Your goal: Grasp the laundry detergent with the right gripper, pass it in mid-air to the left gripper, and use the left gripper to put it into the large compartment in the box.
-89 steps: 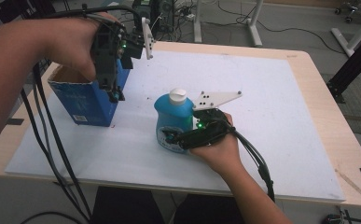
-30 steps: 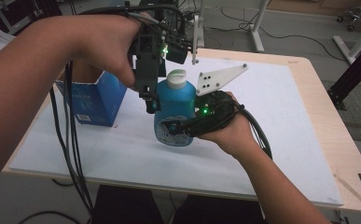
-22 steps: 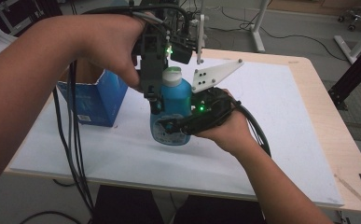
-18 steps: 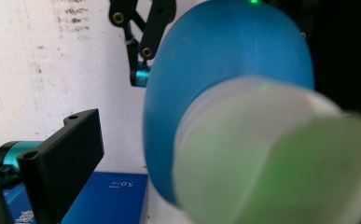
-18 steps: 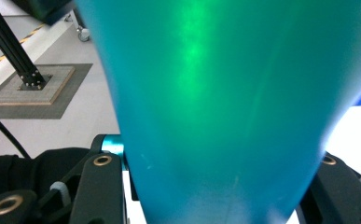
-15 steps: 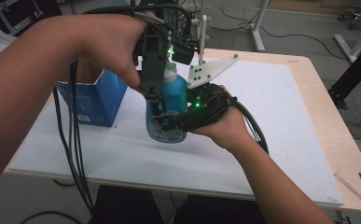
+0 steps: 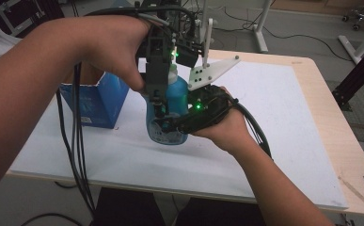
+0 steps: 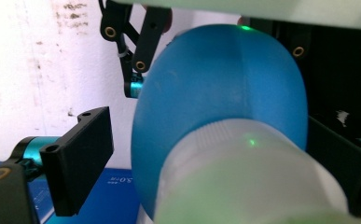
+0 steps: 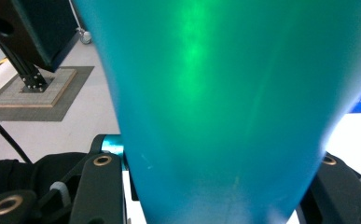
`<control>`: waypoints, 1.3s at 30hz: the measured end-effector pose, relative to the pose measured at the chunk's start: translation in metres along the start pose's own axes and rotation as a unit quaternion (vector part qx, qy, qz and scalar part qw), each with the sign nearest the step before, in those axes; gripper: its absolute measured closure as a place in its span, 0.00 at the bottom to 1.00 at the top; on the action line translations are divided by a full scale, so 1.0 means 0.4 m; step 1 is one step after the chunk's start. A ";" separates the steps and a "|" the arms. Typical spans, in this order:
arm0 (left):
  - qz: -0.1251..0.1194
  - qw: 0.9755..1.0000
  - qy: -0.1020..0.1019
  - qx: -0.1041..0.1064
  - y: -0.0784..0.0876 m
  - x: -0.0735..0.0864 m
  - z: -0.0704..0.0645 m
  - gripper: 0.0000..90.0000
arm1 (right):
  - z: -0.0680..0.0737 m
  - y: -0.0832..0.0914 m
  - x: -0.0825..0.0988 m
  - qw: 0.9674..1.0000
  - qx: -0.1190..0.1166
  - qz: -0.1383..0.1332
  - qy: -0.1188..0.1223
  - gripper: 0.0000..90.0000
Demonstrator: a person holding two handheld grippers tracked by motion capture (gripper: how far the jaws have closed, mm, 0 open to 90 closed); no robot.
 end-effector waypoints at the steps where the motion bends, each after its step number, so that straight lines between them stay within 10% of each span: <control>1: 0.000 1.000 0.000 -0.003 0.000 0.000 0.001 0.10 | 0.000 -0.001 0.000 1.000 0.001 0.000 0.000 0.53; 39: 0.013 1.000 -0.006 -0.007 -0.003 -0.002 0.001 0.41 | -0.001 -0.008 0.000 1.000 -0.002 -0.002 -0.007 0.53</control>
Point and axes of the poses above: each handheld gripper's, and its own axes: y roughly backward along the jaws, x roughly out of its underside, z roughly to its left, the point moved 10 cm from there along -y, roughly forward along the jaws, and after that the axes turned 15 degrees about z, right-handed, at the moved point
